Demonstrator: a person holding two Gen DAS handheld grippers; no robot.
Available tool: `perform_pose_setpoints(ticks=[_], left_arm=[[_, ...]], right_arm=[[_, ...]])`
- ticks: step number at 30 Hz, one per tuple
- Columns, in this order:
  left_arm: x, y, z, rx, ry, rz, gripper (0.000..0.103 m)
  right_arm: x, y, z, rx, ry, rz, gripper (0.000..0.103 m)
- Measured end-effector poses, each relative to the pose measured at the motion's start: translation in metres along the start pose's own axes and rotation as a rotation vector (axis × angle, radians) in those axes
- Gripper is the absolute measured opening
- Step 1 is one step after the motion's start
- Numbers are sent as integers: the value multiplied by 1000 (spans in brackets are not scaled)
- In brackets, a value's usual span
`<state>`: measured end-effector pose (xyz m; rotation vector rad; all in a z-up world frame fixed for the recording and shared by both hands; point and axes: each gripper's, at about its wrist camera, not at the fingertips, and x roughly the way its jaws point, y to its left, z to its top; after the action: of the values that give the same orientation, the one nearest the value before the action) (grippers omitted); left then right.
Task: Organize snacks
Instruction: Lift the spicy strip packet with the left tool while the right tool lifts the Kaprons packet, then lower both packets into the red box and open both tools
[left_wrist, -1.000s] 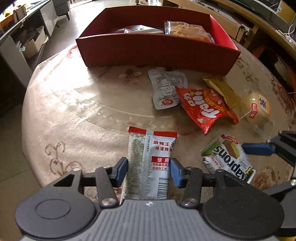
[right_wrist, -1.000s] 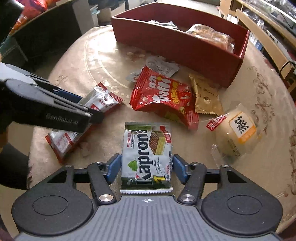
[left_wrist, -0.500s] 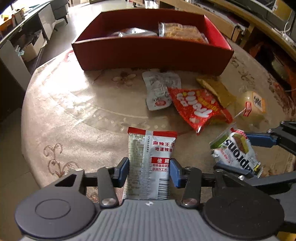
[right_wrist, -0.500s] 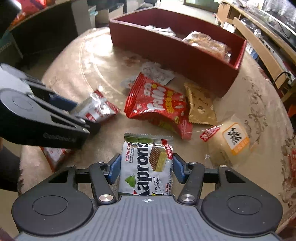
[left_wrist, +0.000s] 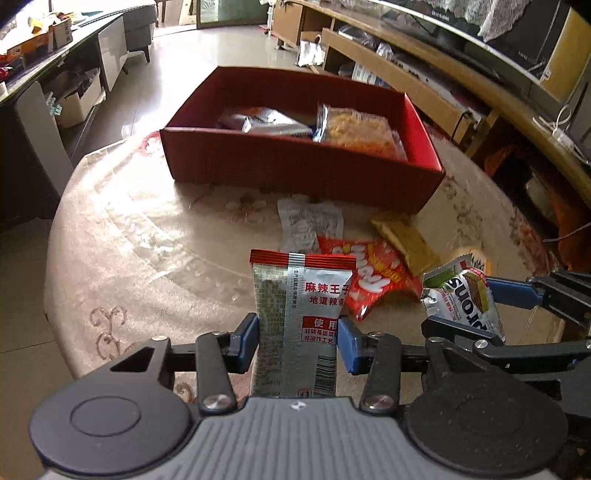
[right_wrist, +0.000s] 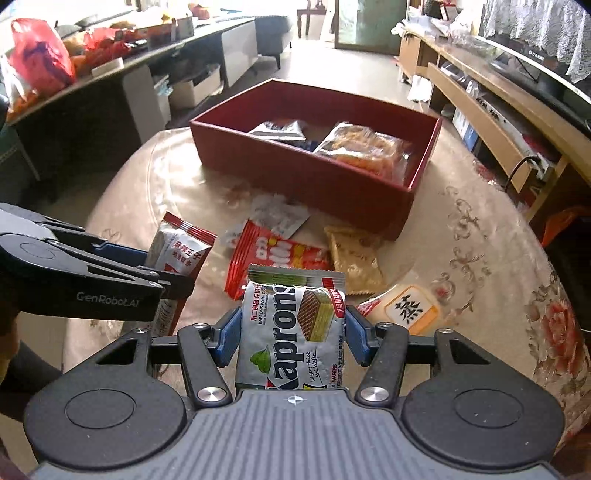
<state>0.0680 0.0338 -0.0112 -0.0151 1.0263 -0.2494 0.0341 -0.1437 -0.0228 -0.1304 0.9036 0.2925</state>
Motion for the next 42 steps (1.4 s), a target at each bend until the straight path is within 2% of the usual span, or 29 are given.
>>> perform_pose_setpoints(ticks=[16, 29, 42], left_arm=[[-22, 2, 25, -67, -108, -42, 45], [-21, -3, 74, -93, -182, -56, 45], [4, -5, 140, -113, -226, -35, 44]], right_arm=[[-11, -9, 23, 27, -99, -7, 65], [-7, -30, 66, 84, -181, -15, 65], [16, -62, 116, 154, -222, -12, 65]])
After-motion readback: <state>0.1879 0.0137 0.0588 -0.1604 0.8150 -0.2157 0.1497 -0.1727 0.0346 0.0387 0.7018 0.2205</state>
